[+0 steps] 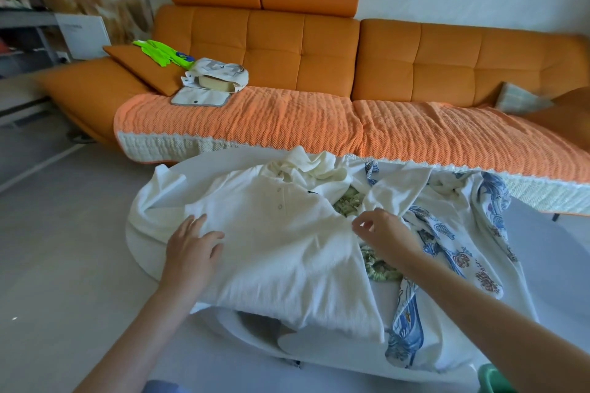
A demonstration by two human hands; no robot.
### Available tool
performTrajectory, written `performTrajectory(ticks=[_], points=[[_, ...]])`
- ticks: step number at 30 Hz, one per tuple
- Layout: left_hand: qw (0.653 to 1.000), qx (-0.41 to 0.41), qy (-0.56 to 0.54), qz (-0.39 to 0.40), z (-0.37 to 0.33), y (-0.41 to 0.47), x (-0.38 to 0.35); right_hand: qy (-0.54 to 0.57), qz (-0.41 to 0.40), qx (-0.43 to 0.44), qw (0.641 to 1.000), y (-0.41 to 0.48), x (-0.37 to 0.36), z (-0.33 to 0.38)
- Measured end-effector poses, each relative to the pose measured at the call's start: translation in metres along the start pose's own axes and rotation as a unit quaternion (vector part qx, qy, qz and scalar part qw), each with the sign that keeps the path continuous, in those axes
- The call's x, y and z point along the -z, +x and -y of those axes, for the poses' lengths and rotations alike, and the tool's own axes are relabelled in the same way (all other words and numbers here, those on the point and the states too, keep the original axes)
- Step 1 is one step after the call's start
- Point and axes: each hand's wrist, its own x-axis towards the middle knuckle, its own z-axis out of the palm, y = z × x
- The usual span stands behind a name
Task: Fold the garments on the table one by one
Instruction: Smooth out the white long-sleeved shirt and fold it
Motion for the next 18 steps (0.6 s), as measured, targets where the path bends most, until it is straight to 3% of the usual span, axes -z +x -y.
performTrajectory(ticks=[3,6,11,18], points=[[0.991,-0.033,-0.058,0.114,-0.019,0.006,-0.009,-0.039,-0.014,0.007,0.999,0.019,-0.007,-0.006],[0.976,-0.028,0.002,0.218,-0.027,0.016,-0.025,-0.023,0.027,-0.039,0.999,0.043,-0.012,-0.006],[0.962,-0.014,0.097,0.256,-0.033,0.026,-0.036,-0.072,0.073,-0.087,0.991,0.090,-0.016,-0.002],[0.946,0.005,0.068,0.318,-0.034,0.040,-0.038,-0.088,0.113,-0.080,0.986,0.133,-0.061,0.019]])
